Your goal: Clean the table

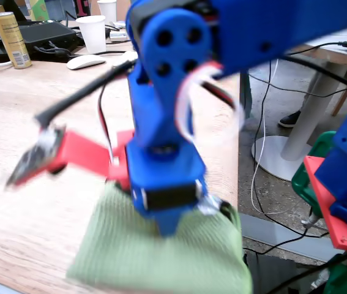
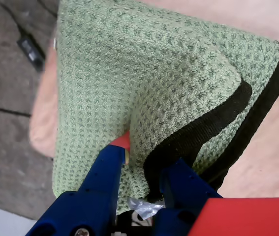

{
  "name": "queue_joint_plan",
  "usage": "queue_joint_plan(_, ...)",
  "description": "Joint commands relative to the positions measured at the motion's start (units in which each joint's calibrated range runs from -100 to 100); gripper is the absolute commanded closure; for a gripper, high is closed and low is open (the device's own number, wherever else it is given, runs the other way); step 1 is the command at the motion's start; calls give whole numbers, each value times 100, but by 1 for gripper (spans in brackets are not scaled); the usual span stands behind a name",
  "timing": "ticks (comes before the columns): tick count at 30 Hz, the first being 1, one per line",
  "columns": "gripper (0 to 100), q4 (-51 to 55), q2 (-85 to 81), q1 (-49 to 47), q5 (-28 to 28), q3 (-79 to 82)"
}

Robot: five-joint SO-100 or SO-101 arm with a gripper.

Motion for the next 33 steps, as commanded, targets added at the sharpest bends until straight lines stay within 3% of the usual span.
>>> queue_joint_plan(1, 100, 16, 80, 1429, 0, 130)
queue_joint_plan(4, 100, 8, -6, 2800, 24, 451)
queue_joint_plan(10, 100, -82, -504, 4509, 821, 1546)
queue_joint_plan(17, 100, -107, -504, 7047, 1514, 1347)
queue_joint_plan(20, 100, -107, -383, 8028, 1705, 488)
queue_joint_plan(28, 100, 8, 1735, 9077, 1934, -2938)
queue_joint_plan(33, 100, 131, 1778, 9128, 1934, -3202)
